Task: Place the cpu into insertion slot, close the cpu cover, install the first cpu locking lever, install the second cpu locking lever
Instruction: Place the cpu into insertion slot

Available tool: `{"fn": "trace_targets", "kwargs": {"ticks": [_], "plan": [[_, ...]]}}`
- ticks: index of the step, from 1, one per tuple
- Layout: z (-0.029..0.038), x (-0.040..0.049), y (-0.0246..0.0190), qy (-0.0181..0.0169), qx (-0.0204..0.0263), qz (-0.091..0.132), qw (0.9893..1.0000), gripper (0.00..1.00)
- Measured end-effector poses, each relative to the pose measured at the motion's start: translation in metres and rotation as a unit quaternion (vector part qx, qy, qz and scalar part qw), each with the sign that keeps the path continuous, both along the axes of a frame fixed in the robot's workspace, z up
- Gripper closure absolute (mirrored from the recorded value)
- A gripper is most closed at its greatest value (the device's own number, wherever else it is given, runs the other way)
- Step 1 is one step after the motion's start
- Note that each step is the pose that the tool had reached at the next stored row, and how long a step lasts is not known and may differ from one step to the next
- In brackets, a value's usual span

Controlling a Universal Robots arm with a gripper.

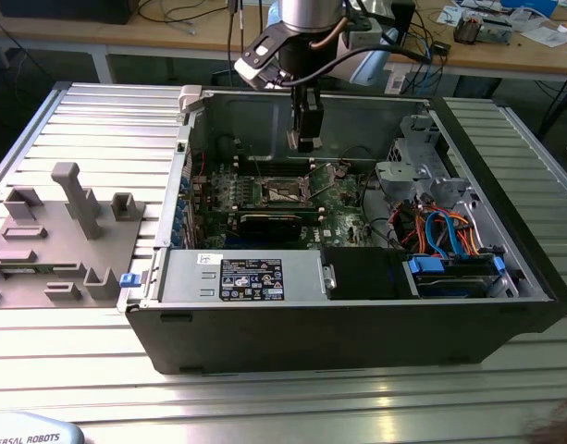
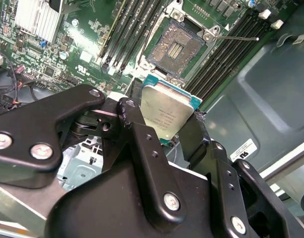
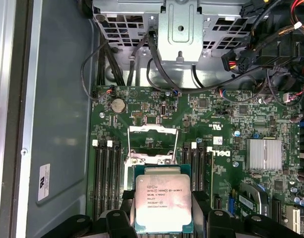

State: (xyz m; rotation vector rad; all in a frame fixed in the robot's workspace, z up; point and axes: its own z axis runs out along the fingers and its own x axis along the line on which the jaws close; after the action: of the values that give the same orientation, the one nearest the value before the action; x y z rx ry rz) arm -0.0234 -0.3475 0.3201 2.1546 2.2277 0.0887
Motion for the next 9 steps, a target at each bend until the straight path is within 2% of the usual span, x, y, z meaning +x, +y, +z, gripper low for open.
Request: {"fn": "trace_targets", "kwargs": {"ticks": [9], "plan": [[-0.0015,0.0000,0.0000,0.0000,0.0000,0.000,1.0000,0.46]]}}
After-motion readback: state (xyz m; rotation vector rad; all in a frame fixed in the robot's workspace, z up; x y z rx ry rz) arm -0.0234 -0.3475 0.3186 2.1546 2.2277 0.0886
